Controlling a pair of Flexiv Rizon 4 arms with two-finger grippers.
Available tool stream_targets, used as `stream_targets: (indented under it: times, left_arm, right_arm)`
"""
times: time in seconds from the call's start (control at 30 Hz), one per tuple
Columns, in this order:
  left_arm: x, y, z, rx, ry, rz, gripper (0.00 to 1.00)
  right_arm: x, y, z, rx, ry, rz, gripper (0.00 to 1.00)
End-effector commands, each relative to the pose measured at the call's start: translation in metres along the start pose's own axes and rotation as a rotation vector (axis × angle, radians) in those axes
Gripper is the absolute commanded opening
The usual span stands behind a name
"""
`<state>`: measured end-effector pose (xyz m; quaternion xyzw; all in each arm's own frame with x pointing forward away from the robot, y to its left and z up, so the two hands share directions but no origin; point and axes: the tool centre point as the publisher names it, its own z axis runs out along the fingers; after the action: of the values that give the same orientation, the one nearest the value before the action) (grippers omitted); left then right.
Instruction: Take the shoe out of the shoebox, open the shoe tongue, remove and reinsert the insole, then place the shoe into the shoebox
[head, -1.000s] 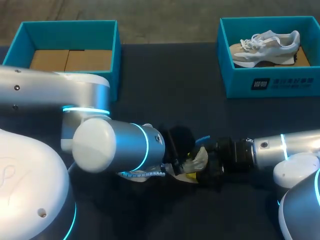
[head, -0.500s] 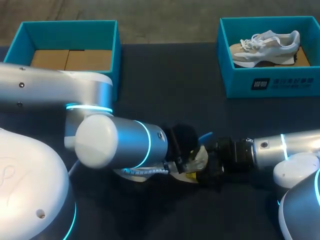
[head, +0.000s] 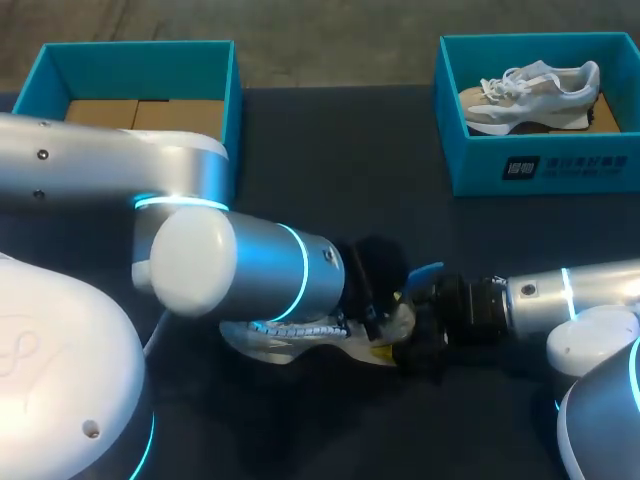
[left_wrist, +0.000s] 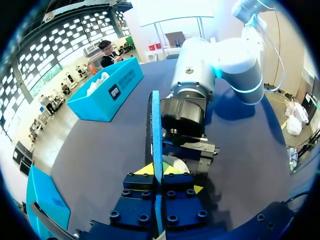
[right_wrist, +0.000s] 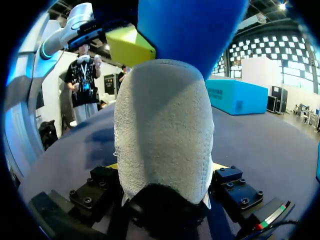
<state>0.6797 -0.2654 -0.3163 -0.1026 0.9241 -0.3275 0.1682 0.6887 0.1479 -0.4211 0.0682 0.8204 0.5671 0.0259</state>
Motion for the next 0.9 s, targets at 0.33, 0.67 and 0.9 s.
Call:
stream_targets:
  times: [0.33,0.67,0.9]
  left_arm:
    - [-0.020,-0.031,-0.014,-0.026,0.146,-0.117,0.00]
    - [-0.036,-0.062,-0.024,0.001,0.424,-0.203,0.00]
    - [-0.032,-0.078,-0.043,0.022,0.523,-0.205,0.00]
  right_arm:
    - [0.001,0.002,0.001,0.006,0.000,0.001,0.00]
    - [0.001,0.002,0.001,0.006,0.000,0.001,0.00]
    - [0.001,0.002,0.001,0.006,0.000,0.001,0.00]
